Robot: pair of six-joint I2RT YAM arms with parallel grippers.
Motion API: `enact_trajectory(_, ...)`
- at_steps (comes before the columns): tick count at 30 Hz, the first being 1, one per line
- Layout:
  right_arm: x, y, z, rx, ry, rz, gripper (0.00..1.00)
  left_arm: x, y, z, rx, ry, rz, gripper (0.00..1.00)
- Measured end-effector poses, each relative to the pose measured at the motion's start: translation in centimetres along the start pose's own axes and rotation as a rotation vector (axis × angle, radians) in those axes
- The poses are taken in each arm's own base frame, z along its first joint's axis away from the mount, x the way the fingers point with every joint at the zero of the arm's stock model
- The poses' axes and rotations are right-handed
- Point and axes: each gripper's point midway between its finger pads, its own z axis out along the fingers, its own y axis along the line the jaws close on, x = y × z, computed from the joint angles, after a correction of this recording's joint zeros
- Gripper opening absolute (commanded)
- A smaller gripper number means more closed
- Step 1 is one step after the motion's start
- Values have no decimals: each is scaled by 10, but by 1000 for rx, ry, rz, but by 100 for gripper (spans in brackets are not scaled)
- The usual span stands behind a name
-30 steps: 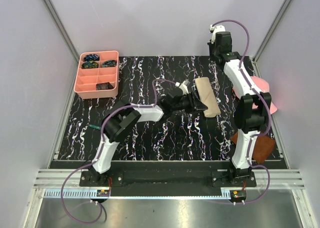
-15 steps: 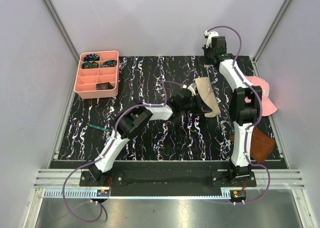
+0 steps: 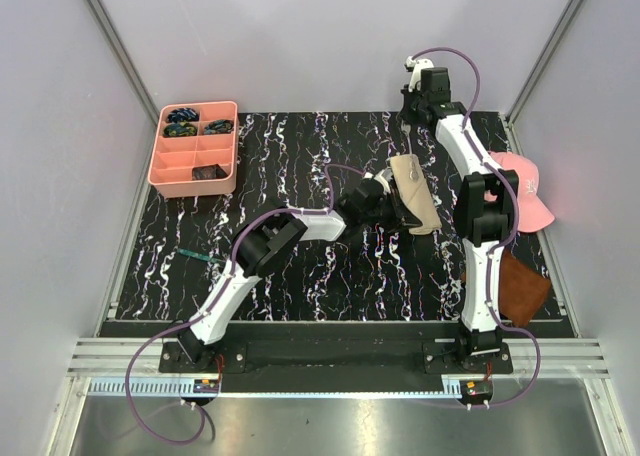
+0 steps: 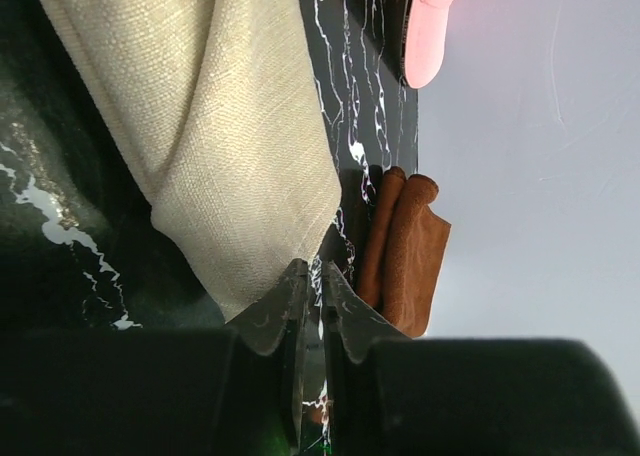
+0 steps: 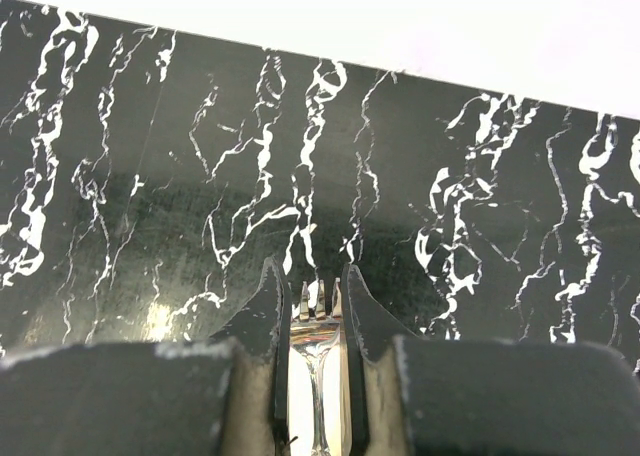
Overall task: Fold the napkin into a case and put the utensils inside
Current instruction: Insert the fork into the folded napkin.
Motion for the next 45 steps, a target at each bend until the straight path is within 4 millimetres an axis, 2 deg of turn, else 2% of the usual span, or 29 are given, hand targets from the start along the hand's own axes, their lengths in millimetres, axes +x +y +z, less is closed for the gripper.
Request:
enact_trajectory(16,17,11,0,-21,58,5,0,1,14,-2,-27,1,-17,12)
enact_trajectory(29,76,19,4,-16,185,20,0,1,15,-2,-31,-3,-22,12)
enact_trajectory(37,76,23,-16,19,187,14,0,0,15,-2,-34,-9,-29,11)
enact_trajectory(42,77,25,-17,19,188,16,0,3,16,-2,-36,-4,-21,9)
enact_trajectory(45,77,23,-17,27,190,14,0,9,25,-3,-54,6,-17,8)
